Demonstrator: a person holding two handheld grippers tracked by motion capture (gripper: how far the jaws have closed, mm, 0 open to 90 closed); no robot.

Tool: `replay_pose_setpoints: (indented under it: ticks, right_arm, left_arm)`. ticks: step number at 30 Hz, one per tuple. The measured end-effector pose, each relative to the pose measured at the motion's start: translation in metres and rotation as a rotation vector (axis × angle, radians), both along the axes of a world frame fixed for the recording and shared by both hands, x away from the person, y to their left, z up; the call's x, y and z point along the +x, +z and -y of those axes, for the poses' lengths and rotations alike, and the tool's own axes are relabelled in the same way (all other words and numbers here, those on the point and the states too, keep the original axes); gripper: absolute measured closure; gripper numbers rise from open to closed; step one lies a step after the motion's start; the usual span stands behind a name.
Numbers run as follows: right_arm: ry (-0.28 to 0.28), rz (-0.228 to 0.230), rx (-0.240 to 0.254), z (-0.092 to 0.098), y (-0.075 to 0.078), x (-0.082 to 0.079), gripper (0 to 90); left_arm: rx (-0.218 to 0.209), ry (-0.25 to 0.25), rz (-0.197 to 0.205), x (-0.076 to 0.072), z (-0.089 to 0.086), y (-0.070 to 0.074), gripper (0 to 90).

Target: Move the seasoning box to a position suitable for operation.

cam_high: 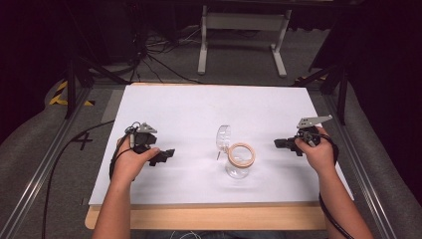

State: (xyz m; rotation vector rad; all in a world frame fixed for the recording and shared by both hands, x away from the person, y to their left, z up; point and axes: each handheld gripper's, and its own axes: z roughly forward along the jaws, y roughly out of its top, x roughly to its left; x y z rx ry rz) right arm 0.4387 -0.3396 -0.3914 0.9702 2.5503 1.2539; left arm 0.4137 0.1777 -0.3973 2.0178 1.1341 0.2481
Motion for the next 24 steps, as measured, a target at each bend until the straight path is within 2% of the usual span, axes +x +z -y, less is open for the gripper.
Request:
replay_pose_setpoints:
  ticks: [1,2,3,4,5,6,7,8,10,12,15,16,18,19,22,24]
  right_arm:
    - [0.004,0.005,0.003,0.000,0.002,-0.002,89.2]
    - [0.004,0.007,0.004,0.000,0.003,-0.003,89.1]
    - [0.004,0.007,0.004,0.000,0.003,-0.003,89.1]
    - [0.005,0.008,0.005,0.000,0.004,-0.004,89.1]
    - [0.011,0.014,0.006,-0.002,0.006,-0.005,89.1]
    - [0.015,0.019,0.004,-0.003,0.007,-0.005,89.1]
    - [0.015,0.019,0.004,-0.003,0.007,-0.005,89.1]
    - [0.019,0.023,0.003,-0.004,0.008,-0.006,89.1]
    - [0.029,0.030,0.000,-0.009,0.010,-0.007,89.0]
    - [0.040,0.037,-0.004,-0.013,0.010,-0.008,88.9]
    - [0.064,0.046,0.009,-0.020,0.011,-0.009,88.9]
    - [0.075,0.046,0.021,-0.023,0.010,-0.009,88.9]
    - [0.104,0.027,0.063,-0.031,0.007,-0.010,88.9]
    - [0.129,0.020,0.070,-0.035,0.005,-0.010,88.9]
    - [0.163,0.030,0.046,-0.049,0.002,-0.011,88.9]
    - [0.174,0.034,0.042,-0.056,-0.001,-0.012,88.9]
  left_arm:
    - [0.015,0.001,-0.004,-0.003,0.001,0.005,19.3]
    - [0.053,-0.019,0.003,-0.005,0.001,0.007,18.8]
    - [0.053,-0.019,0.003,-0.005,0.001,0.007,24.3]
    - [0.081,-0.038,0.005,-0.007,0.003,0.009,24.3]
    - [0.111,-0.056,-0.007,-0.010,0.006,0.011,33.1]
    - [0.135,-0.090,-0.007,-0.010,0.006,0.012,36.3]
    - [0.135,-0.090,-0.007,-0.010,0.006,0.012,39.1]
    - [0.128,-0.116,-0.028,-0.012,0.008,0.012,39.1]
    - [0.126,-0.142,-0.024,-0.013,0.009,0.012,42.0]
    - [0.116,-0.156,-0.038,-0.013,0.010,0.014,49.2]
    - [0.046,-0.175,-0.053,-0.016,0.012,0.017,60.3]
    - [0.040,-0.183,-0.051,-0.017,0.014,0.018,64.9]
    - [0.048,-0.224,-0.033,-0.018,0.018,0.019,71.7]
    - [0.046,-0.234,-0.043,-0.019,0.021,0.020,77.2]
    - [0.039,-0.251,-0.038,-0.020,0.024,0.021,89.7]
    - [0.028,-0.250,-0.034,-0.021,0.027,0.022,90.0]
